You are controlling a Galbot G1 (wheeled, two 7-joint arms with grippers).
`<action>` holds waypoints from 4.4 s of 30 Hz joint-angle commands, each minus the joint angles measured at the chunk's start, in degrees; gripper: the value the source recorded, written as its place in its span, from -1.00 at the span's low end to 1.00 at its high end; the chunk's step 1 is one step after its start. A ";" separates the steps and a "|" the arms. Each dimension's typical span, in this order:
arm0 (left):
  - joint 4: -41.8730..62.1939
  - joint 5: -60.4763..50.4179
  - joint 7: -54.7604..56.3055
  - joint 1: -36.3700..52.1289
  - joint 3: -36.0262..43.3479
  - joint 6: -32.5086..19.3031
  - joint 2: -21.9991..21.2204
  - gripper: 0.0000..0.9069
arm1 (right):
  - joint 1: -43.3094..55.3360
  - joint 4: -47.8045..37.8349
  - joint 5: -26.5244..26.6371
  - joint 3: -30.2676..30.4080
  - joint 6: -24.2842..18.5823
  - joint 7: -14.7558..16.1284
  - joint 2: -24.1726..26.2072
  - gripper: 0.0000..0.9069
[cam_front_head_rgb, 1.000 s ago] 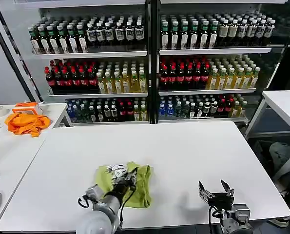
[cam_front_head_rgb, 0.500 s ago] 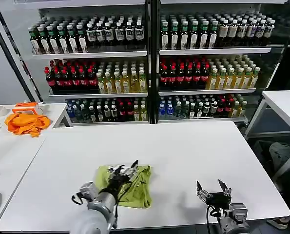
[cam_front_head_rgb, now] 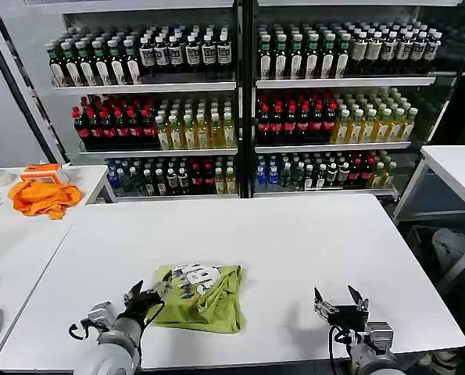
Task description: Fold and organize the clothes.
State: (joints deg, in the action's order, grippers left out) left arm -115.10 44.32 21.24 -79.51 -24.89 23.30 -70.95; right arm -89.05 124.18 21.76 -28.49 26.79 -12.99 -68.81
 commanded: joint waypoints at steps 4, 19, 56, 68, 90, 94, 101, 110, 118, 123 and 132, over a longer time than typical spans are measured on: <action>2.59 0.41 -4.15 -0.64 3.27 1.29 -0.59 1.00 | 0.22 -0.31 0.09 -0.47 0.04 0.00 -0.07 1.00; 6.24 17.39 -7.79 2.63 -0.26 -0.05 -1.98 -0.80 | -0.91 0.53 0.31 -1.92 0.08 -0.02 -0.22 1.00; -1.54 37.28 -4.44 -1.67 -40.76 3.05 17.57 -0.82 | -1.63 4.12 2.20 -2.98 0.39 -0.33 0.68 1.00; -15.96 4.76 -5.00 -5.01 -19.05 0.22 14.15 -0.82 | -0.47 3.61 1.96 -2.10 -0.06 -0.29 -0.13 1.00; -4.64 -36.06 0.09 3.16 27.99 -0.74 -4.15 -0.82 | -2.38 5.09 1.01 -4.46 -0.42 -0.16 -1.55 1.00; 2.27 -37.65 2.67 6.96 31.74 0.82 -7.25 -0.82 | -2.25 5.43 1.16 -4.71 -0.42 -0.05 -1.26 1.00; 10.12 -33.17 5.34 16.74 34.09 0.54 -14.51 -0.82 | -1.37 5.46 1.83 -5.19 -0.43 0.11 -0.32 1.00; 15.87 -31.44 2.12 20.36 34.43 -5.21 -19.37 1.00 | 1.28 4.11 3.21 -4.14 -0.31 0.14 0.79 1.00; -1.74 -20.62 -3.19 7.20 27.42 -8.21 -10.76 1.00 | 7.07 0.89 4.95 0.15 -0.19 -0.23 1.07 1.00; -8.20 -17.59 -2.98 -0.28 15.34 -8.11 -7.37 1.00 | 13.31 -3.52 8.33 7.53 -0.22 -1.37 -0.66 1.00; -9.32 -15.07 -2.08 -8.22 -0.03 -9.16 -4.10 1.00 | 21.53 -14.16 15.15 17.70 0.35 -2.98 -6.12 1.00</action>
State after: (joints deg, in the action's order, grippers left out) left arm -117.95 24.19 20.01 -76.81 -7.67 15.52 -78.92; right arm -76.51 119.85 31.35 -21.23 27.05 -14.88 -70.83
